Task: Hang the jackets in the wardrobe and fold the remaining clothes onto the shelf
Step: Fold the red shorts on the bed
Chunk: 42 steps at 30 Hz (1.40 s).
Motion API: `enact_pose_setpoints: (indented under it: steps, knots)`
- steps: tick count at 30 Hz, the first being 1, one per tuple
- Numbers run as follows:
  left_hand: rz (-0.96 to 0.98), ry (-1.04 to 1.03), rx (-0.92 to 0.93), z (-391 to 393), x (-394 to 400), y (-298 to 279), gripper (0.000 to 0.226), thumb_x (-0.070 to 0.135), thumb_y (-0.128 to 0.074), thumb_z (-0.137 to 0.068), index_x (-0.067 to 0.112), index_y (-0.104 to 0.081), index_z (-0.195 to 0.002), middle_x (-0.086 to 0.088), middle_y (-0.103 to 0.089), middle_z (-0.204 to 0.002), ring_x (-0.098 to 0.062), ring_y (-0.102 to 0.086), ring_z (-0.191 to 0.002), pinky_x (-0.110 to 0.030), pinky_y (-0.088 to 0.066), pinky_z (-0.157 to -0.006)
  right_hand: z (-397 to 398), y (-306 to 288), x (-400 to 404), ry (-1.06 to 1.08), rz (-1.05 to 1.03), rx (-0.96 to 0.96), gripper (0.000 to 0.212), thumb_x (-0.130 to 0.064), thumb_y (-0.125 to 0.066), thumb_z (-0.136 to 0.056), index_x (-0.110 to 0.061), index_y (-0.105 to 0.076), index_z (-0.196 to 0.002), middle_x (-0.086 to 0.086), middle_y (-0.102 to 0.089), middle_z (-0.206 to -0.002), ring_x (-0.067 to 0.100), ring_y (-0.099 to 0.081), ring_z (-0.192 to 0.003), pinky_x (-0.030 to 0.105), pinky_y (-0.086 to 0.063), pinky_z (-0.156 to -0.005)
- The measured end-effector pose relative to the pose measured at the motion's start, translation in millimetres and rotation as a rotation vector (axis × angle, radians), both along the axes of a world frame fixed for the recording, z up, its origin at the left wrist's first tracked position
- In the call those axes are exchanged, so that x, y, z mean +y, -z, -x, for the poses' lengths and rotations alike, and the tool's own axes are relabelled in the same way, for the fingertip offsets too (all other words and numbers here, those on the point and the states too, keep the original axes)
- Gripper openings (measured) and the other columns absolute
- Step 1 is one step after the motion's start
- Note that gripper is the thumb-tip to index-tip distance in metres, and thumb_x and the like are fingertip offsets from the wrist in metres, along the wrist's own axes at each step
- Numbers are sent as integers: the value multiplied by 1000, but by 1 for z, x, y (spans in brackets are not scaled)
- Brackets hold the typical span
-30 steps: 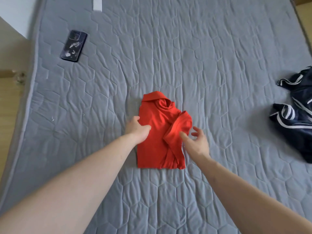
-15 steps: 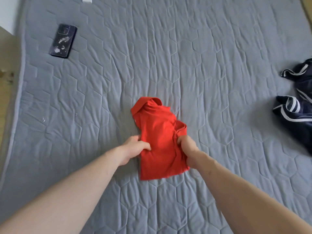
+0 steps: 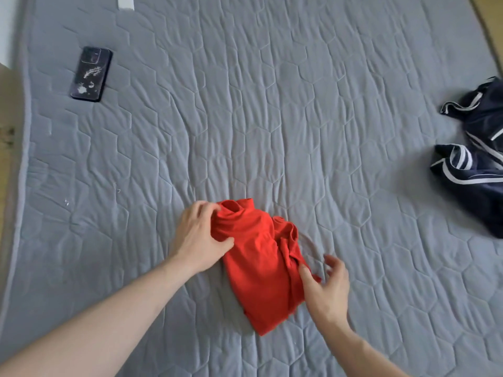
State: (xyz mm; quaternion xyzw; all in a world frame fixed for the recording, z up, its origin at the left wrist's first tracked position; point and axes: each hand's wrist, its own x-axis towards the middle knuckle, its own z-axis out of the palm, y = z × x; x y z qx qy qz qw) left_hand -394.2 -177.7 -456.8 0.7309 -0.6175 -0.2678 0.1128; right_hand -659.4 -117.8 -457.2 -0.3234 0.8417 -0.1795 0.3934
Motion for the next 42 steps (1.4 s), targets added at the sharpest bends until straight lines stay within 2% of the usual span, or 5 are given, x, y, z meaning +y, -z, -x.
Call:
enact_pose_setpoints:
  steps: [8,17,24,35,42]
  knots:
    - [-552,294,65,32,-48,17,145,70,-88,-50,38,1,-161,3,-9,-170,-17,-17,-155,-35,-20,-125,-41,11,43,444,-220,-493,89,-31,-91,-72,-23,-39,-143,-2,-61,-125,18,-63,-114,43,-47,-109]
    - [-863,-285,646,13,7,14,71,29,-91,-58,13,-68,-122,-2,-77,-110,-19,-73,-103,-39,-54,-102,3,11,11,196,-176,-444,35,-18,-59,-50,-17,-69,-83,-1,-52,-61,10,-40,-47,20,-33,-41]
    - [-580,-485,548,24,68,22,25,25,-75,-91,28,-69,-115,9,-76,-104,-11,-71,-101,-32,-53,-97,13,9,-17,-508,50,-17,105,-28,-81,-71,-22,-22,-159,-2,-30,-158,17,-30,-144,38,-28,-121]
    - [-530,-563,887,14,83,19,31,1,-65,-95,25,-73,-113,3,-78,-110,-15,-71,-108,-28,-53,-92,-37,12,-79,-810,-502,-352,9,-26,-63,-50,-21,-58,-57,-7,-54,-50,15,-49,-51,22,-37,-46]
    - [-469,-239,153,19,92,21,61,27,-69,-86,19,-47,-142,-5,-49,-142,-27,-44,-134,-38,-34,-114,-20,24,-43,-731,-322,-79,47,-49,-68,-82,-25,-63,-122,-1,-62,-119,22,-56,-117,36,-45,-102]
